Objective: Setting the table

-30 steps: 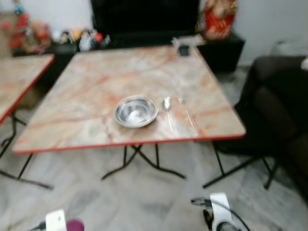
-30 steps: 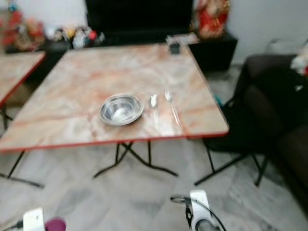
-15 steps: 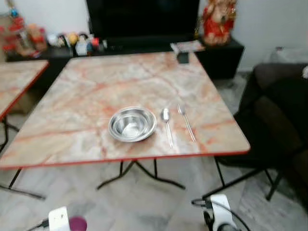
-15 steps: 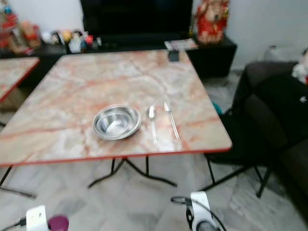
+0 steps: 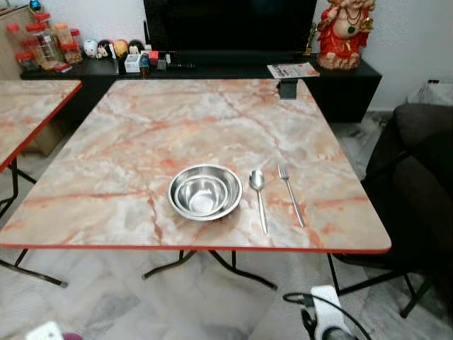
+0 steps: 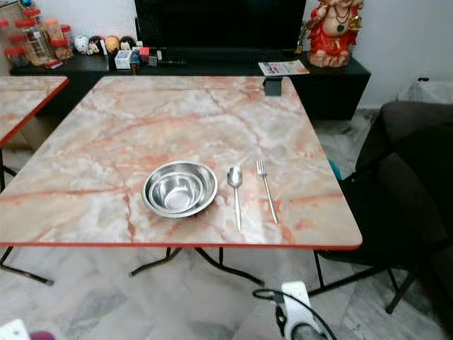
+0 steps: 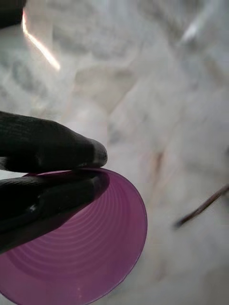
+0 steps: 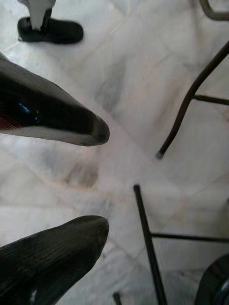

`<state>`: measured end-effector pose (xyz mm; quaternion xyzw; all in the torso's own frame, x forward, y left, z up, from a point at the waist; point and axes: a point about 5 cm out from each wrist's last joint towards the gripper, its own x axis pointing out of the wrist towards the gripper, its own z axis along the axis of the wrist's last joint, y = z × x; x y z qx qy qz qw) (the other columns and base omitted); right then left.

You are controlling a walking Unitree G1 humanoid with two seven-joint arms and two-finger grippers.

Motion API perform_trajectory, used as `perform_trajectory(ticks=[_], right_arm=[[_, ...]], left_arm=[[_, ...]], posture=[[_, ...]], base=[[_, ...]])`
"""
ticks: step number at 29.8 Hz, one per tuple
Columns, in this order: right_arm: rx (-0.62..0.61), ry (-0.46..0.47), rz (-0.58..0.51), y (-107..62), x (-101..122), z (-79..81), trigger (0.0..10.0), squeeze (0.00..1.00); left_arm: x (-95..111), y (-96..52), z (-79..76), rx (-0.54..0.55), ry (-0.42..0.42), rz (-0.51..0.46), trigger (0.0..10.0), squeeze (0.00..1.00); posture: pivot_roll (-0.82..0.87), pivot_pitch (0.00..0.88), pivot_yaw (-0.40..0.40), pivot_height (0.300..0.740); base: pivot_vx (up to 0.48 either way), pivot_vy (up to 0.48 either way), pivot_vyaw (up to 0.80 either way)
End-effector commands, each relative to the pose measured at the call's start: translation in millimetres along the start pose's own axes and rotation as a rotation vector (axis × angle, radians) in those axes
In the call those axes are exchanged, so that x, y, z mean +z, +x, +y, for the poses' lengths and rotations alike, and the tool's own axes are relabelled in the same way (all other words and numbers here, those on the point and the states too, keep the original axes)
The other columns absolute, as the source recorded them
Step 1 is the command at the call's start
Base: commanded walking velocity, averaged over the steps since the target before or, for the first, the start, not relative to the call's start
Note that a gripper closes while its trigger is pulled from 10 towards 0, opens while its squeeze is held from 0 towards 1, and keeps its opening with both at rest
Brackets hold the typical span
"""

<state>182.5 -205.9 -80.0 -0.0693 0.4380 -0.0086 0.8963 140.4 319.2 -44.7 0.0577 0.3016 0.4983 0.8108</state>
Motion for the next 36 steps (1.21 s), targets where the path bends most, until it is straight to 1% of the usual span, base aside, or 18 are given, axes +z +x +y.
perform_trajectory(ticks=[1, 2, 4, 9, 11, 13, 14, 18, 19, 20, 23, 24, 26, 27, 28, 29, 33, 36], right_arm=[[0.014, -0.011, -0.008, 1.3, 5, 2.8, 10.0, 0.00], [0.014, -0.011, -0.008, 1.3, 5, 2.8, 10.0, 0.00], [0.016, -0.012, -0.009, 1.5, 6, 3.0, 10.0, 0.00], [0.024, -0.021, -0.007, 1.8, 6, 4.4, 10.0, 0.00], [0.022, -0.016, -0.009, 1.8, 7, 4.2, 10.0, 0.00], [0.021, -0.015, -0.010, 1.8, 7, 4.2, 10.0, 0.00], [0.019, -0.014, -0.010, 1.9, 7, 3.9, 10.0, 0.00], [0.018, -0.012, -0.011, 2.0, 7, 3.8, 10.0, 0.00], [0.018, -0.012, -0.011, 2.0, 7, 3.9, 10.0, 0.00], [0.017, -0.011, -0.011, 2.0, 7, 3.9, 10.0, 0.00], [0.016, -0.010, -0.011, 2.0, 7, 3.8, 10.0, 0.00], [0.017, -0.007, -0.011, 2.1, 8, 4.7, 10.0, 0.00], [0.017, -0.004, -0.011, 2.3, 8, 5.5, 10.0, 0.00], [0.015, 0.000, -0.012, 2.3, 8, 5.9, 10.0, 0.00], [0.015, 0.000, -0.012, 2.3, 8, 5.9, 10.0, 0.00], [0.013, 0.008, -0.013, 2.3, 8, 6.4, 10.0, 0.00], [0.009, 0.024, -0.012, 2.1, 7, 8.1, 10.0, 0.00], [0.009, 0.030, -0.006, 1.4, 4, 9.2, 10.0, 0.00]], left_arm=[[26, 10.5, 19.8, 0.160, 0.004, -0.141, 10.0, 0.00], [26, 10.5, 19.8, 0.160, 0.004, -0.141, 10.0, 0.00], [49, 16.0, 32.2, 0.264, -0.019, -0.242, 10.0, 0.00], [131, 22.4, 60.3, 0.486, -0.042, -0.535, 10.0, 0.00], [161, 18.0, 60.7, 0.489, -0.076, -0.636, 10.0, 0.00], [170, 15.9, 60.4, 0.487, -0.087, -0.668, 10.0, 0.00], [197, 8.0, 53.2, 0.422, -0.114, -0.776, 10.0, 0.00], [244, -16.1, 36.6, 0.302, -0.195, -0.951, 10.0, 0.00], [259, -26.1, 28.8, 0.240, -0.223, -1.003, 10.0, 0.00], [277, -40.9, 15.4, 0.119, -0.266, -1.058, 10.0, 0.00], [285, -48.0, 7.0, 0.036, -0.292, -1.073, 10.0, 0.00], [297, -60.1, -19.0, -0.196, -0.343, -1.021, 10.0, 0.00], [304, -72.7, -43.9, -0.439, -0.389, -0.947, 10.0, 0.00], [305, -79.3, -56.2, -0.543, -0.399, -0.901, 10.0, 0.00], [305, -79.3, -56.2, -0.543, -0.399, -0.901, 10.0, 0.00], [304, -87.1, -72.1, -0.668, -0.428, -0.815, 10.0, 0.00], [302, -95.8, -93.3, -0.813, -0.438, -0.698, 10.0, 0.00], [299, -99.1, -109.6, -0.879, -0.348, -0.595, 10.0, 0.00]], posture=[[0.00, 0.000, -0.030, 0.732], [0.00, 0.000, -0.030, 0.732], [0.01, 0.000, -0.033, 0.732], [0.01, 0.000, -0.035, 0.732], [0.01, 0.000, -0.033, 0.732], [0.00, 0.000, -0.032, 0.732], [0.00, 0.000, -0.032, 0.732], [0.00, 0.000, -0.032, 0.732], [0.00, 0.000, -0.031, 0.732], [0.00, 0.000, -0.029, 0.732], [0.00, 0.000, -0.029, 0.732], [-0.01, 0.000, -0.023, 0.732], [-0.01, 0.000, -0.019, 0.732], [-0.01, 0.000, -0.012, 0.732], [-0.01, 0.000, -0.012, 0.732], [-0.02, 0.000, -0.002, 0.732], [-0.03, 0.000, 0.009, 0.732], [-0.03, 0.000, 0.008, 0.732]], base=[[0.000, 0.000, 0.00], [0.000, 0.000, 0.00], [0.000, 0.000, 0.00], [0.000, 0.000, 0.00], [0.000, 0.000, 0.00], [0.000, 0.000, 0.00], [0.000, 0.000, 0.00], [0.000, 0.000, 0.00], [0.000, 0.000, 0.00], [0.000, 0.000, 0.00], [0.000, 0.000, 0.00], [0.000, 0.000, 0.00], [0.000, 0.000, 0.00], [0.000, 0.000, 0.00], [0.000, 0.000, 0.00], [0.000, 0.000, 0.00], [0.000, 0.000, 0.00], [0.000, 0.000, 0.00]])
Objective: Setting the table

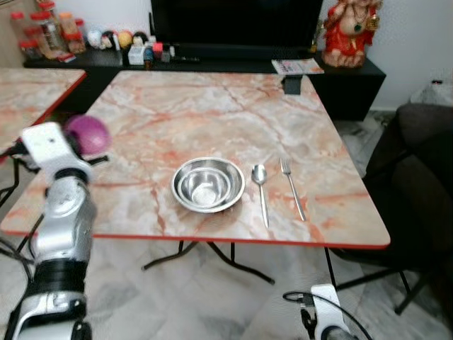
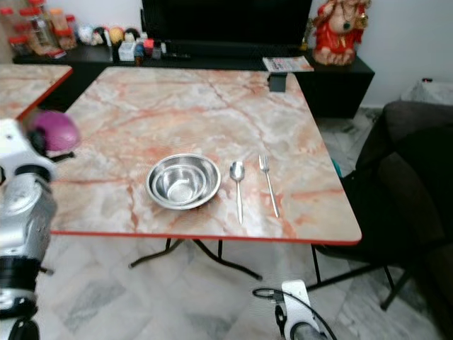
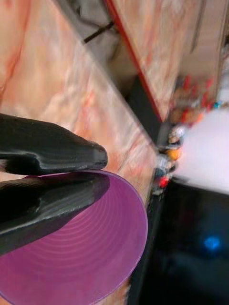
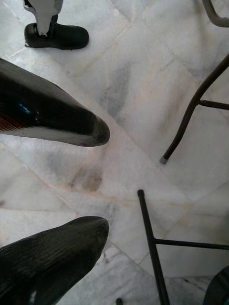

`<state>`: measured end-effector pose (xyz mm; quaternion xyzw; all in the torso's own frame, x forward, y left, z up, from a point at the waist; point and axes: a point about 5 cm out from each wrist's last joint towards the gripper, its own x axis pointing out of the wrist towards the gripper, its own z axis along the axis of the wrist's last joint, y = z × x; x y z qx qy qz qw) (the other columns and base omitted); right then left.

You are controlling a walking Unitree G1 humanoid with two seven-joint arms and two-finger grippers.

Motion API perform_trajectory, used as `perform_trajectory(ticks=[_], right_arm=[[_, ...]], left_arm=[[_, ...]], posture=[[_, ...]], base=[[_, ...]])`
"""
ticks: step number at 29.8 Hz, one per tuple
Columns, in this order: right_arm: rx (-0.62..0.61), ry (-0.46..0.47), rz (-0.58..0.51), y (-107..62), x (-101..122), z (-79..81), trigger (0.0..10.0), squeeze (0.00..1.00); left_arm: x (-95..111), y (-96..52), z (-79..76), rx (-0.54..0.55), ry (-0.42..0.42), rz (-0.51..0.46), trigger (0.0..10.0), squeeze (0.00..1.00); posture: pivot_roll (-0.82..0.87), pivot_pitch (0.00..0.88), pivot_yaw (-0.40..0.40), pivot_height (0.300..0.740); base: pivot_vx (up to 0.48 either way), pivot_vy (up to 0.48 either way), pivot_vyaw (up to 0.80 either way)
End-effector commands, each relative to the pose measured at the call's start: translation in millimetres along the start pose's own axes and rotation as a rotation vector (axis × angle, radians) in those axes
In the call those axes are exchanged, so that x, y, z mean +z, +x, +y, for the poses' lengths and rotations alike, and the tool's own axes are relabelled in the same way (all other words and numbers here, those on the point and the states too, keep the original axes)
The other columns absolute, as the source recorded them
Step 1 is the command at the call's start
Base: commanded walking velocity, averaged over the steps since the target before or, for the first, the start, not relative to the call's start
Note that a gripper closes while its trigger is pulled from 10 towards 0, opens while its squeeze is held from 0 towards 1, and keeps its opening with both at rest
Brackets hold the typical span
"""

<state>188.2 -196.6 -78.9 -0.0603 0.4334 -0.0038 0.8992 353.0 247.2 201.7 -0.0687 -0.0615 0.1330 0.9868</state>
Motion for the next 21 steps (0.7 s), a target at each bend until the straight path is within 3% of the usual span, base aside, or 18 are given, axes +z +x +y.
perform_trajectory(ticks=[1, 5, 8, 13, 14, 15, 21], right_arm=[[-0.007, 0.019, 0.007, -0.8, -4, 0.3, 10.0, 0.00], [-0.010, 0.018, 0.011, -1.3, -5, -1.4, 10.0, 0.00], [-0.016, 0.016, 0.011, -1.3, -4, -4.6, 10.0, 0.00], [-0.018, 0.017, 0.009, -1.2, -4, -5.4, 10.0, 0.00], [-0.018, 0.017, 0.005, -1.0, -2, -6.1, 10.0, 0.00], [-0.017, 0.016, 0.004, -1.0, -2, -6.4, 10.0, 0.00], [-0.015, 0.005, 0.013, -1.7, -5, -8.2, 10.0, 0.00]], left_arm=[[-6, 3.5, -8.0, -0.047, -0.008, 0.099, 10.0, 0.00], [-2, 6.1, -13.6, -0.072, -0.012, 0.163, 10.0, 0.00], [-9, 8.5, -13.4, -0.048, -0.010, 0.308, 10.0, 0.00], [-9, 8.7, -14.6, -0.063, 0.000, 0.333, 10.0, 0.00], [-16, 7.8, -11.8, -0.037, 0.062, 0.376, 10.0, 0.00], [-20, 6.8, -11.4, -0.025, 0.066, 0.398, 10.0, 0.00], [-34, 1.1, -14.4, 0.014, 0.023, 0.476, 10.0, 0.00]], posture=[[-0.03, 0.000, 0.007, 0.732], [-0.03, 0.000, 0.001, 0.732], [-0.03, 0.000, 0.002, 0.732], [-0.03, 0.000, 0.002, 0.732], [-0.03, 0.000, -0.003, 0.732], [-0.03, 0.000, -0.005, 0.732], [-0.04, 0.000, -0.004, 0.732]], base=[[0.000, 0.000, 0.00], [0.000, 0.000, 0.00], [0.000, 0.000, 0.00], [0.000, 0.000, 0.00], [0.000, 0.000, 0.00], [0.000, 0.000, 0.00], [0.000, 0.000, 0.00]])
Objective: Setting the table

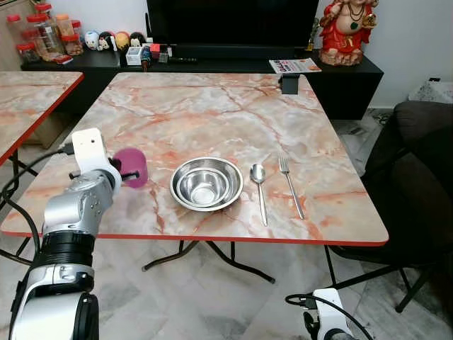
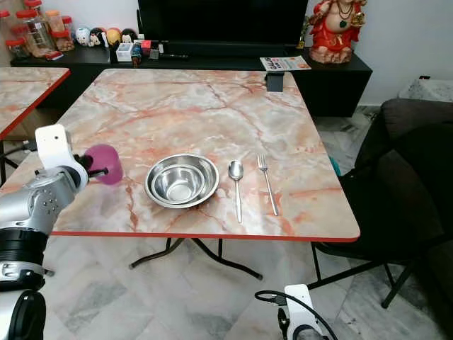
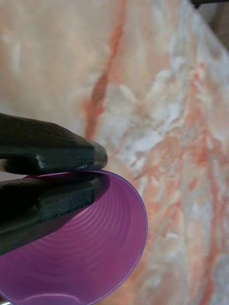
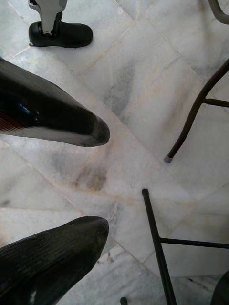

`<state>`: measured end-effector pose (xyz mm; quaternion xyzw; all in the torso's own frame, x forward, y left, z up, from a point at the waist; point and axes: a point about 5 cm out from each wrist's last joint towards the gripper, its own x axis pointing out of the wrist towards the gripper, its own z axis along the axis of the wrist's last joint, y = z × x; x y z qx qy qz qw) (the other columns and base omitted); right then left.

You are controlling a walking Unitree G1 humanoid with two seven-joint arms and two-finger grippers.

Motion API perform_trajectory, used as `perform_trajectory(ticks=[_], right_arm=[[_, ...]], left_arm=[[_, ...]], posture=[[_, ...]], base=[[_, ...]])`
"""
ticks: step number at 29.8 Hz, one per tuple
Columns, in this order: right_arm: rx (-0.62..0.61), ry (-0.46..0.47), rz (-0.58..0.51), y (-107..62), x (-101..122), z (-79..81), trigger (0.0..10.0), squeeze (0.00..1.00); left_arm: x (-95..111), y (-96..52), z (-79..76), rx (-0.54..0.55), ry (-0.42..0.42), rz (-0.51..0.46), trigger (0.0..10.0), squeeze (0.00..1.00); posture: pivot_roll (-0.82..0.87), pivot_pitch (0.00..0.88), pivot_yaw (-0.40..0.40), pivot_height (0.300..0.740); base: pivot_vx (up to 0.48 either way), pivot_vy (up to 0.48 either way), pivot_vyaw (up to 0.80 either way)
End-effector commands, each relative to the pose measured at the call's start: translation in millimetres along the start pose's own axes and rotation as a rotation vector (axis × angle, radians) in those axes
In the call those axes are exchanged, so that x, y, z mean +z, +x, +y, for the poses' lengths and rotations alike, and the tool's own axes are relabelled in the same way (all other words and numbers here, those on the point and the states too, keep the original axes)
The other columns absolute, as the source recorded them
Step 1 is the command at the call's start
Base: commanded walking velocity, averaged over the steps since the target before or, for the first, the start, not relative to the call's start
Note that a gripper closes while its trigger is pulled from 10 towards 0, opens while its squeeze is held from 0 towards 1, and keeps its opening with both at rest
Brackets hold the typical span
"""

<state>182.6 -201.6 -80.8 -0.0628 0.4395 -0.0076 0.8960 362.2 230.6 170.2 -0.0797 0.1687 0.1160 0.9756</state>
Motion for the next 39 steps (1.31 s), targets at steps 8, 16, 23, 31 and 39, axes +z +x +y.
perform_trajectory(ticks=[8, 16, 23, 31, 39], right_arm=[[-0.009, 0.005, -0.002, -0.5, 0, -5.1, 10.0, 0.00], [-0.012, 0.002, -0.001, -0.7, -1, -7.1, 10.0, 0.00], [-0.012, 0.003, -0.004, -0.4, 1, -6.2, 10.0, 0.00], [-0.016, 0.002, 0.007, -1.1, -3, -7.3, 10.0, 0.00], [-0.016, 0.006, 0.005, -0.9, -2, -6.2, 10.0, 0.00]], left_arm=[[-16, 2.3, -4.1, 0.030, -0.084, 0.062, 10.0, 0.00], [-15, 2.5, -6.5, 0.032, -0.092, 0.068, 10.0, 0.00], [-13, 3.9, -9.5, 0.023, -0.083, 0.063, 10.0, 0.00], [-14, 4.5, -15.0, -0.002, -0.101, 0.076, 10.0, 0.00], [-14, 5.0, -13.4, 0.008, -0.084, 0.069, 10.0, 0.44]], posture=[[-0.05, 0.000, -0.002, 0.732], [-0.05, 0.000, 0.001, 0.732], [-0.05, 0.000, 0.006, 0.732], [-0.06, 0.000, 0.008, 0.732], [-0.06, 0.000, 0.012, 0.732]], base=[[0.000, 0.000, 0.00], [0.000, 0.000, 0.00], [0.000, 0.000, 0.00], [0.000, 0.000, 0.00], [0.000, 0.000, 0.00]])
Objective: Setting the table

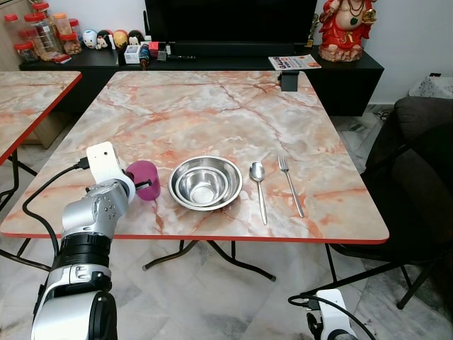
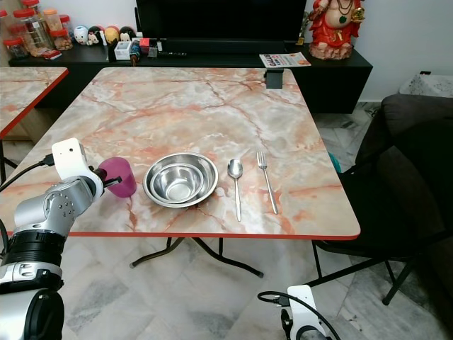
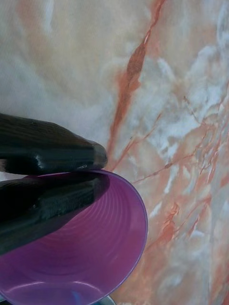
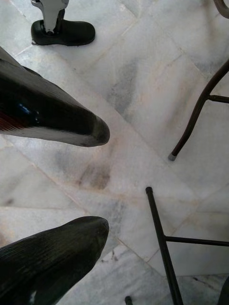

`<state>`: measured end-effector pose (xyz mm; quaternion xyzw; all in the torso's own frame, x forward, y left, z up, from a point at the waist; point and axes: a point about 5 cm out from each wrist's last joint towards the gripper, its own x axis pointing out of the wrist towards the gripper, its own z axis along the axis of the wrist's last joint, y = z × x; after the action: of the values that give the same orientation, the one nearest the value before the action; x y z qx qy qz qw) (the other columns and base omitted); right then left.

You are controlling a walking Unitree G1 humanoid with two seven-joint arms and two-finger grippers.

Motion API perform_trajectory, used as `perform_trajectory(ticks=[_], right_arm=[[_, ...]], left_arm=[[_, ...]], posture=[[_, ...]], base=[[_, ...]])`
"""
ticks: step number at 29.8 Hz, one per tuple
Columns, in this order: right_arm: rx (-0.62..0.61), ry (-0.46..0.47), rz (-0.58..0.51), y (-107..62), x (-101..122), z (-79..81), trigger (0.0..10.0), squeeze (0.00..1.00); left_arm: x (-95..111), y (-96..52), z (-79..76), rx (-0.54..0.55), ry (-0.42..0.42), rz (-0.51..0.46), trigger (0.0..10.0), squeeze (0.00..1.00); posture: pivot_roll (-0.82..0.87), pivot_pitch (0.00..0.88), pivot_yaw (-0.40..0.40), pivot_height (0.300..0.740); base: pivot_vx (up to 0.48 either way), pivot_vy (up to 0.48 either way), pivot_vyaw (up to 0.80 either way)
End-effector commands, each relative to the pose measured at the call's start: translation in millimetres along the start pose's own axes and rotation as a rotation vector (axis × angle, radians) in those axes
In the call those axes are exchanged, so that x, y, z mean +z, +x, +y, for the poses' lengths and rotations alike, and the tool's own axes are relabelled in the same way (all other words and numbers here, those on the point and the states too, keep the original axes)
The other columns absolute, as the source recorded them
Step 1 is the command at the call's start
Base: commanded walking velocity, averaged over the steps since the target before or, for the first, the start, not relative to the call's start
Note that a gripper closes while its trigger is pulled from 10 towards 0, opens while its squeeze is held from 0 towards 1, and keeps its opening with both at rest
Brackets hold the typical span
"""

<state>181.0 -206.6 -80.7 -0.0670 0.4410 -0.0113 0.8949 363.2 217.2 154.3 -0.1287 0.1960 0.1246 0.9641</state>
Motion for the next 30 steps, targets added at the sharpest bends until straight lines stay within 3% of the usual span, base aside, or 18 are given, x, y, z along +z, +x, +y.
perform_trajectory(ticks=[1, 10, 11, 15, 16, 17, 30], right_arm=[[-0.005, 0.011, 0.000, 0.0, 0.1, -0.7, 10.0, 0.00], [-0.006, 0.011, 0.006, -0.1, -1.0, -0.5, 10.0, 0.00], [-0.007, 0.012, 0.006, -0.1, -1.0, -0.9, 10.0, 0.00], [-0.008, 0.013, 0.006, -0.2, -1.0, -1.4, 10.0, 0.00], [-0.009, 0.014, 0.006, -0.2, -0.9, -1.7, 10.0, 0.00], [-0.011, 0.014, 0.005, -0.1, -0.6, -2.1, 10.0, 0.00], [-0.012, 0.016, 0.004, 0.2, 0.5, -2.1, 10.0, 0.00]], left_arm=[[3.7, 1.0, -2.5, 0.002, 0.010, 0.000, 10.0, 0.43], [5.5, 1.3, -2.6, 0.004, 0.004, -0.007, 10.0, 0.36], [5.8, 1.3, -2.7, 0.005, 0.004, -0.008, 10.0, 0.59], [6.2, 1.3, -2.8, 0.005, 0.003, -0.009, 10.0, 0.59], [6.2, 1.3, -3.0, 0.004, 0.002, -0.010, 10.0, 0.69], [6.5, 1.4, -3.3, 0.005, 0.002, -0.011, 10.0, 0.00], [7.4, 1.6, -3.3, 0.006, -0.005, -0.016, 10.0, 0.00]], posture=[[-0.06, 0.000, 0.013, 0.732], [-0.06, 0.000, 0.014, 0.732], [-0.06, 0.000, 0.014, 0.732], [-0.06, 0.000, 0.014, 0.732], [-0.06, 0.000, 0.013, 0.732], [-0.06, 0.000, 0.012, 0.732], [-0.06, 0.000, 0.010, 0.732]], base=[[0.000, 0.000, 0.00], [0.000, 0.000, 0.00], [0.000, 0.000, 0.00], [0.000, 0.000, 0.00], [0.000, 0.000, 0.00], [0.000, 0.000, 0.00], [0.000, 0.000, 0.00]])
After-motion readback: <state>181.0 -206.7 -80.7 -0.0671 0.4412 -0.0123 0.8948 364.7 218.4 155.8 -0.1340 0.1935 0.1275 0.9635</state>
